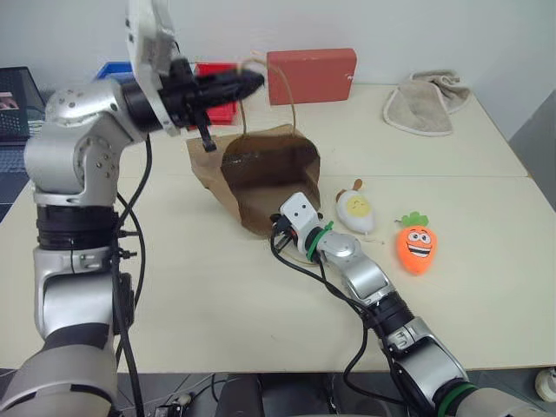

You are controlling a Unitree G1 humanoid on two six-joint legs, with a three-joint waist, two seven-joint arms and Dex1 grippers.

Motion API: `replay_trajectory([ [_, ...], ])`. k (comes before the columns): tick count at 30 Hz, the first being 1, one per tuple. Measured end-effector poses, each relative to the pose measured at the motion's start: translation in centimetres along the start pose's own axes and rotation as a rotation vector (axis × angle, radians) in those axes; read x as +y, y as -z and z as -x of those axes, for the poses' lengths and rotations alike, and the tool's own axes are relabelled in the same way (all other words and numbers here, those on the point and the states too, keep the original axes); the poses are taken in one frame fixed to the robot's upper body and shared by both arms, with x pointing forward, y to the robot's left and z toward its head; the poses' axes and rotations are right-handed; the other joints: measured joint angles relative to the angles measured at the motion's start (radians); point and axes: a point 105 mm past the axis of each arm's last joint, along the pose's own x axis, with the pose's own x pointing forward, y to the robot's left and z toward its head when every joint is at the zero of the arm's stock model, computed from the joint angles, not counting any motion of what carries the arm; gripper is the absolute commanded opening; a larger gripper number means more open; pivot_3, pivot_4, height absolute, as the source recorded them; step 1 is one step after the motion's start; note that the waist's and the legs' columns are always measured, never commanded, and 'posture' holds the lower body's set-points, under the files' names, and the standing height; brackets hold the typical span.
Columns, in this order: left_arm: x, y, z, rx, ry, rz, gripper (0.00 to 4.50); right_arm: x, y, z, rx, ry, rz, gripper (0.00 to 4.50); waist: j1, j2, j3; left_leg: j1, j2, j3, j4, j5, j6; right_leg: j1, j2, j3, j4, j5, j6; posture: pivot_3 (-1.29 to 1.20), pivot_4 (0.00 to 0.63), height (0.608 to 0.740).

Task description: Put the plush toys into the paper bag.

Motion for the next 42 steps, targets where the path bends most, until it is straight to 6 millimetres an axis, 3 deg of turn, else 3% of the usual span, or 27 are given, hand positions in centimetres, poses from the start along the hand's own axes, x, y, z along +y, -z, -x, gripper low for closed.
replay_trajectory([
  [3, -1.1, 2.4, 0.0, 0.061, 0.032, 0.022, 0.00, -0.1, -0.2, 0.1, -0.008, -0.004, -0.006, 0.03, -0.003, 0.000, 0.000, -0.001, 0.000, 0.000, 0.000, 0.000, 0.000, 0.000, 0.000, 0.000, 0.000, 0.000, 0.000, 0.00, 0.150, 0.740],
  [7, -2.1, 2.3, -0.2, 0.063, 0.067, 0.000, 0.00, -0.6, -1.7, 0.6, -0.059, 0.007, -0.012, 0.03, -0.003, 0.000, 0.000, -0.001, 0.000, 0.000, 0.000, 0.000, 0.000, 0.000, 0.000, 0.000, 0.000, 0.000, 0.000, 0.00, 0.150, 0.740],
  [11, -3.0, 3.0, -0.2, 0.080, 0.089, 0.001, 0.00, -0.2, -4.6, 2.2, -0.147, -0.049, -0.023, 0.03, -0.006, 0.000, 0.000, -0.001, 0.000, -0.001, 0.000, 0.000, 0.000, 0.000, 0.000, 0.000, 0.000, 0.000, 0.000, 0.00, 0.150, 0.740],
  [15, -3.7, 4.4, -0.1, 0.124, 0.107, 0.014, 0.00, 0.5, -4.8, 4.0, -0.138, -0.109, -0.059, 0.18, -0.006, 0.000, 0.000, -0.001, 0.000, -0.001, 0.000, 0.000, 0.001, 0.000, 0.000, 0.000, 0.000, 0.000, 0.000, 0.00, 0.150, 0.740],
  [18, -3.9, 4.3, -0.3, 0.125, 0.112, 0.002, 0.00, 0.7, -5.3, 5.4, -0.128, -0.155, -0.049, 0.90, -0.006, 0.000, 0.000, -0.001, 0.000, -0.001, 0.001, -0.001, 0.003, 0.000, 0.000, 0.000, 0.000, 0.000, 0.000, 0.00, 0.150, 0.740],
  [23, -4.4, 4.5, -0.5, 0.132, 0.124, -0.005, 0.00, -0.2, -6.7, 8.4, -0.124, -0.206, 0.026, 2.77, -0.005, 0.000, 0.000, -0.001, -0.001, -0.001, 0.001, -0.001, 0.003, 0.000, 0.000, 0.000, 0.000, 0.000, 0.000, 0.00, 0.150, 0.740],
  [28, -4.8, 5.3, -0.3, 0.147, 0.132, 0.018, 0.00, -4.0, -4.8, 12.3, 0.031, -0.180, 0.151, 4.47, 0.003, 0.000, 0.000, -0.001, -0.002, 0.000, 0.000, -0.002, 0.003, 0.000, -0.001, 0.000, -0.002, 0.000, 0.000, 0.00, 0.150, 0.740],
  [32, -4.9, 5.4, -0.2, 0.151, 0.133, 0.018, 0.00, -6.7, -1.6, 13.8, 0.173, -0.095, 0.210, 4.47, 0.001, 0.000, 0.000, -0.001, -0.002, 0.001, 0.001, -0.002, 0.003, 0.000, -0.001, 0.002, -0.001, 0.000, 0.000, 0.00, 0.150, 0.740],
  [38, -4.7, 5.2, -0.2, 0.150, 0.129, 0.017, 0.00, -8.8, 0.4, 13.8, 0.253, -0.022, 0.321, 4.47, -0.004, 0.000, 0.000, -0.001, -0.002, 0.001, 0.001, -0.002, 0.003, 0.000, -0.001, 0.002, -0.001, 0.000, 0.000, 0.00, 0.150, 0.740],
  [42, -4.7, 5.1, -0.1, 0.150, 0.128, 0.015, 0.00, -9.1, 1.5, 13.2, 0.278, -0.009, 0.401, 3.18, -0.005, 0.000, 0.000, -0.001, -0.002, 0.001, 0.001, -0.002, 0.003, 0.000, -0.001, 0.002, -0.001, 0.000, 0.000, 0.00, 0.150, 0.740],
])
